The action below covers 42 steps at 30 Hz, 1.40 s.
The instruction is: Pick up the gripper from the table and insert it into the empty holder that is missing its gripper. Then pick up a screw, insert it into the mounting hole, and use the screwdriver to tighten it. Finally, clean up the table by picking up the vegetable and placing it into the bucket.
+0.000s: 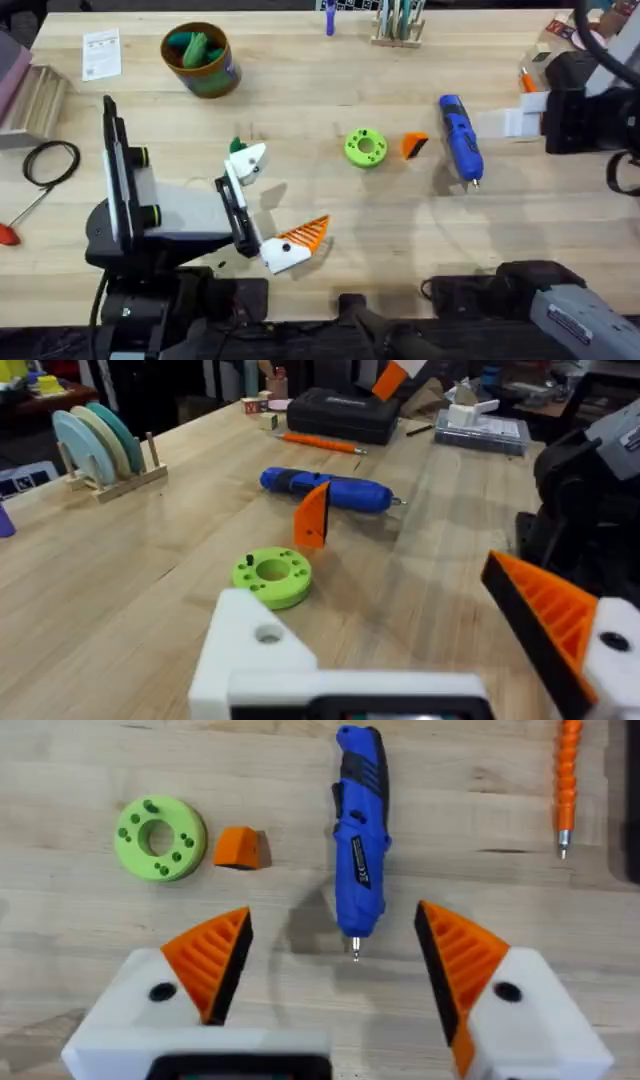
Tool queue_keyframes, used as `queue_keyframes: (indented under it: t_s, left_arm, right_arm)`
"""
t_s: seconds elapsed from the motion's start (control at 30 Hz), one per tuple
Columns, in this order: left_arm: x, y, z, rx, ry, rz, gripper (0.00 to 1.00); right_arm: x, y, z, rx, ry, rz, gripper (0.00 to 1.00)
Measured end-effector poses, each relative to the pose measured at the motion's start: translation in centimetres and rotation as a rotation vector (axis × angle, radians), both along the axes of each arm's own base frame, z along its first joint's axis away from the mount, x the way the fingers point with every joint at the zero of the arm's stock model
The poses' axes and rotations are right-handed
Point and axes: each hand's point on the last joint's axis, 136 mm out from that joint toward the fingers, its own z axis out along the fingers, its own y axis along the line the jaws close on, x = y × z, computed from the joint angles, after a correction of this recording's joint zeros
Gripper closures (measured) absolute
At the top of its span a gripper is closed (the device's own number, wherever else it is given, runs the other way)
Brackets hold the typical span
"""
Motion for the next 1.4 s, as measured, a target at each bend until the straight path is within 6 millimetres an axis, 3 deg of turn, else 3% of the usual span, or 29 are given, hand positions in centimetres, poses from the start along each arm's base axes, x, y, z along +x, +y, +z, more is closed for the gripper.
queue_keyframes:
  t_s: [0.3, 0.47, 0.83, 1.4]
  left_arm:
    - [0.0, 0.0, 0.0, 0.0, 0.0, 0.0, 0.015]
    - [0.0, 0.0, 0.0, 0.0, 0.0, 0.0, 0.015]
    - [0.1, 0.1, 0.0, 0.001, -0.001, 0.007, 0.015]
    - [0.2, 0.1, 0.0, 0.001, -0.001, 0.011, 0.015]
  right_arm:
    - [0.3, 0.0, 0.1, 0.0, -0.008, 0.0, 0.01]
    - [-0.4, 0.3, -1.3, -0.001, 0.103, 0.012, 0.01]
    - [1.6, 5.1, -3.3, -0.015, 0.273, 0.177, 0.01]
    - [4.3, 8.1, -8.6, -0.016, 0.414, 0.176, 0.01]
